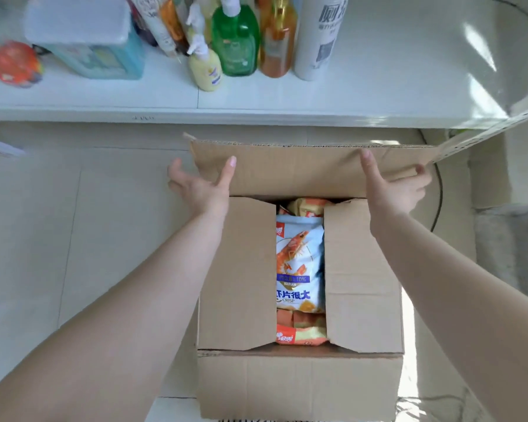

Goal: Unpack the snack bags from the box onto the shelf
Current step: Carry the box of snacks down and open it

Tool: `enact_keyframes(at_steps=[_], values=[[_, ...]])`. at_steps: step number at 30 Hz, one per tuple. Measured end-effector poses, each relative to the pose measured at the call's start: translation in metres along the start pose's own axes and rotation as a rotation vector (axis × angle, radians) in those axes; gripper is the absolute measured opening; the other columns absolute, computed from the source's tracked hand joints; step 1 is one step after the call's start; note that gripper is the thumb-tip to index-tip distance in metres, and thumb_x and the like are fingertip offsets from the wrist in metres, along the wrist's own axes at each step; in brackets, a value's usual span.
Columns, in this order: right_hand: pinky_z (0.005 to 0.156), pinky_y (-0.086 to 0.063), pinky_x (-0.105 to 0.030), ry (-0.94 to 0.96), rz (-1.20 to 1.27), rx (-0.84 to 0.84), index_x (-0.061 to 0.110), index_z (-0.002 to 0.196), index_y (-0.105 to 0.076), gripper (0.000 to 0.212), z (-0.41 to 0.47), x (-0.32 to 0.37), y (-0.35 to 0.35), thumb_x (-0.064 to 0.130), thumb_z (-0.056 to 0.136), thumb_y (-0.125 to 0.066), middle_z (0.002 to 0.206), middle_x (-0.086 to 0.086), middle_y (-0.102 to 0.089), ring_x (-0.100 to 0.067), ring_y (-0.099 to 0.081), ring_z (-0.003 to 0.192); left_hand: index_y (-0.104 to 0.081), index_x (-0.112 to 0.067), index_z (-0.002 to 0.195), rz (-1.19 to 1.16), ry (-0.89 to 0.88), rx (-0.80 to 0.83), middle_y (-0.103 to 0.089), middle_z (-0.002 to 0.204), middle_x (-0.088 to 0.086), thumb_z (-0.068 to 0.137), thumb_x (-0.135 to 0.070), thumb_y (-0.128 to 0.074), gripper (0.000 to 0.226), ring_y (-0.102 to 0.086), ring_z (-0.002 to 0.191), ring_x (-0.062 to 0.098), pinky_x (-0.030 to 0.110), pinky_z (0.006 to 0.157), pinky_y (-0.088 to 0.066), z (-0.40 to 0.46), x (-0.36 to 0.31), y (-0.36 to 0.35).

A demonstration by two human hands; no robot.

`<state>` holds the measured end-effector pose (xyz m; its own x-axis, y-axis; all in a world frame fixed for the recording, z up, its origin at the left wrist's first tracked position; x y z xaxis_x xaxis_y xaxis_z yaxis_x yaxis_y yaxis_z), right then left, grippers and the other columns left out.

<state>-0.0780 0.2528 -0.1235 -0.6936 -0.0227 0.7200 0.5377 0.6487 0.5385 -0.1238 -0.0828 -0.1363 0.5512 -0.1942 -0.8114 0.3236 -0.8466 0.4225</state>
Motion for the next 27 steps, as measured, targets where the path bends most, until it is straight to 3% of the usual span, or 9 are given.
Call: enact_keyframes(at_steps=[3, 5, 7, 10, 14, 19, 27], values=[[0.112, -0.034, -0.048, -0.074, -0.027, 0.010, 0.030, 0.152, -0.010, 0.141, 0.023, 0.009, -0.012, 0.090, 0.037, -0.066, 0.156, 0.004, -0.027, -0.021, -0.036, 0.139, -0.016, -0.021, 0.149, -0.010, 0.073, 0.119, -0.026, 0.152, -0.001, 0.077, -0.052, -0.073, 0.097, -0.043, 0.124, 0.013, 0.024, 0.097, -0.032, 0.027, -0.006, -0.018], [0.109, -0.038, -0.045, -0.109, 0.005, 0.046, 0.033, 0.151, -0.013, 0.140, 0.039, 0.009, -0.017, 0.087, 0.035, -0.069, 0.148, 0.011, -0.038, -0.020, -0.043, 0.133, -0.024, -0.020, 0.147, -0.001, 0.123, 0.211, -0.037, 0.147, -0.005, 0.080, -0.054, -0.069, 0.087, -0.044, 0.125, 0.012, 0.025, 0.094, -0.032, 0.040, -0.005, -0.031], [0.103, -0.039, -0.037, -0.112, 0.023, 0.087, 0.031, 0.149, -0.017, 0.126, 0.053, 0.006, -0.022, 0.080, 0.048, -0.073, 0.136, 0.012, -0.044, -0.019, -0.047, 0.125, -0.025, -0.021, 0.146, 0.003, 0.168, 0.248, -0.038, 0.146, -0.006, 0.080, -0.056, -0.067, 0.086, -0.043, 0.128, 0.016, 0.029, 0.093, -0.031, 0.053, 0.003, -0.040], [0.100, -0.039, -0.038, -0.105, -0.015, 0.070, 0.027, 0.144, -0.022, 0.106, 0.073, -0.004, -0.027, 0.068, 0.064, -0.077, 0.140, 0.003, -0.041, -0.022, -0.046, 0.119, -0.027, -0.020, 0.143, 0.022, 0.195, 0.225, -0.043, 0.142, -0.004, 0.078, -0.056, -0.069, 0.086, -0.047, 0.126, 0.021, 0.033, 0.096, -0.034, 0.067, 0.015, -0.048], [0.111, -0.032, -0.048, -0.063, -0.224, -0.042, 0.027, 0.143, -0.024, 0.107, 0.085, -0.015, -0.036, 0.073, 0.060, -0.074, 0.145, -0.005, -0.035, -0.029, -0.036, 0.134, -0.037, -0.021, 0.122, 0.085, 0.116, 0.140, -0.053, 0.126, -0.003, 0.068, -0.054, -0.078, 0.075, -0.054, 0.116, 0.023, 0.031, 0.088, -0.041, 0.080, 0.030, -0.059], [0.113, -0.023, -0.044, -0.018, -0.353, -0.099, 0.026, 0.144, -0.025, 0.107, 0.094, -0.031, -0.046, 0.072, 0.060, -0.074, 0.146, -0.009, -0.034, -0.030, -0.029, 0.138, -0.026, -0.026, 0.142, 0.208, 0.072, 0.101, -0.045, 0.142, -0.002, 0.058, -0.062, -0.079, 0.105, -0.044, 0.129, 0.026, 0.048, 0.108, -0.036, 0.089, 0.052, -0.072], [0.112, -0.024, -0.044, 0.083, -0.456, -0.076, 0.025, 0.144, -0.027, 0.108, 0.102, -0.042, -0.049, 0.079, 0.060, -0.068, 0.143, -0.008, -0.039, -0.031, -0.036, 0.136, -0.006, -0.025, 0.153, 0.486, 0.056, 0.068, -0.032, 0.150, 0.008, 0.065, -0.068, -0.072, 0.118, -0.030, 0.138, 0.030, 0.045, 0.113, -0.025, 0.084, 0.059, -0.084]])
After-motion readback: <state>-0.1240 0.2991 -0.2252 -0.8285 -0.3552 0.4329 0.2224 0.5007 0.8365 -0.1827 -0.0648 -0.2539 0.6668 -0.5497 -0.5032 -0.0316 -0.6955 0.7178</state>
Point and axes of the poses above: each hand's wrist, its own z-axis towards the middle knuckle, its own y-axis out of the back of the hand, x = y × z, the point moved 7 cm from there along z, towards the middle knuckle
